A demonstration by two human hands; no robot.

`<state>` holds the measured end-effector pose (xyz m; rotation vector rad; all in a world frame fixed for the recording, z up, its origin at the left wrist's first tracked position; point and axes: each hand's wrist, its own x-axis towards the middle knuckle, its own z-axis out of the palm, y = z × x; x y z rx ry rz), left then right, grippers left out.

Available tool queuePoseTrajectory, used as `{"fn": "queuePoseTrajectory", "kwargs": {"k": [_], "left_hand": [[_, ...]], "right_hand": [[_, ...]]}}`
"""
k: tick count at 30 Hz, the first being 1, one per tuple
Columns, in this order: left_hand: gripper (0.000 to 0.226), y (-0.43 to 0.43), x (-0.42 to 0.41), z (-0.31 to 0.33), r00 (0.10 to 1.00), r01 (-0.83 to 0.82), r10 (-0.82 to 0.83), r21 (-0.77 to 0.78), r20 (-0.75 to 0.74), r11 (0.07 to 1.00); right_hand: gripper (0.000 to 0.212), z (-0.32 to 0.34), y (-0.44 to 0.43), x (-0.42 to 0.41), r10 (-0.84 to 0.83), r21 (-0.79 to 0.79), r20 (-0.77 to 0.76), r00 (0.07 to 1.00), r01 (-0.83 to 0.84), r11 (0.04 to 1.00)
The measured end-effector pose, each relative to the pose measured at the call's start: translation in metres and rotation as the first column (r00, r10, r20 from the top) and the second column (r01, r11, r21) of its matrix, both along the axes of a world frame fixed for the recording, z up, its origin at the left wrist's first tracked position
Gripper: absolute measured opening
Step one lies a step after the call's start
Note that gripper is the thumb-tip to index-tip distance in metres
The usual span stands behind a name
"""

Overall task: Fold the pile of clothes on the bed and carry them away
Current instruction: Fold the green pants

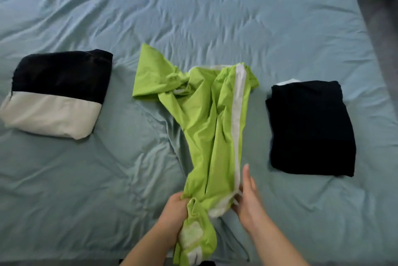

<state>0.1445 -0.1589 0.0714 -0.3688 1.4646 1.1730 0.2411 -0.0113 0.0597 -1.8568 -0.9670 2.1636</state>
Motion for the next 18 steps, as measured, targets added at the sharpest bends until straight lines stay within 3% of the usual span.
{"fn": "queuePoseTrajectory", "kwargs": {"k": [2,4,5,7,9,11,13,15,16,18], "left_hand": [[0.024,-0.01,0.017,0.006,0.968,0.235,-0.238,-0.045,-0.076,0.971],[0.022,-0.02,0.031,0.008,0.925,0.372,-0.375,-0.053,-0.062,0.927],[0.02,-0.025,0.036,0.008,0.938,0.346,-0.347,-0.032,-0.023,0.938],[0.04,-0.031,0.034,0.005,0.987,0.027,-0.029,0.017,0.157,0.999],[0.055,-0.028,0.024,0.005,0.923,-0.247,0.206,0.09,0.325,0.965],[0.066,-0.022,0.009,0.004,0.883,-0.375,0.308,0.139,0.354,0.916],[0.062,-0.013,-0.006,0.007,0.843,-0.446,0.374,0.113,0.386,0.888],[0.044,-0.002,-0.011,0.007,0.878,-0.378,0.332,0.073,0.344,0.923],[0.036,0.003,-0.01,0.004,0.913,-0.327,0.317,-0.002,0.256,0.945],[0.03,0.007,-0.003,-0.002,0.944,-0.289,0.301,-0.104,0.135,0.952]], "right_hand": [[0.088,-0.002,0.013,-0.021,-0.071,-0.028,-0.046,0.996,0.07,0.997],[0.071,0.003,0.019,-0.042,0.002,0.024,-0.059,0.998,0.0,1.0],[0.056,0.006,0.017,-0.049,0.062,0.048,-0.05,0.997,-0.06,0.997],[0.041,0.015,0.008,-0.054,0.129,0.007,-0.029,0.991,-0.129,0.992],[0.035,0.026,-0.007,-0.041,0.168,-0.089,-0.057,0.984,-0.173,0.981],[0.029,0.041,-0.028,-0.018,0.309,-0.168,-0.08,0.948,-0.318,0.933],[0.017,0.054,-0.05,0.01,0.528,-0.124,-0.057,0.847,-0.531,0.838],[0.006,0.059,-0.064,0.036,0.704,-0.067,-0.036,0.71,-0.704,0.707],[0.004,0.058,-0.066,0.046,0.723,-0.084,-0.062,0.688,-0.726,0.683],[0.023,0.056,-0.06,0.059,0.62,-0.172,-0.161,0.768,-0.64,0.749]]}}
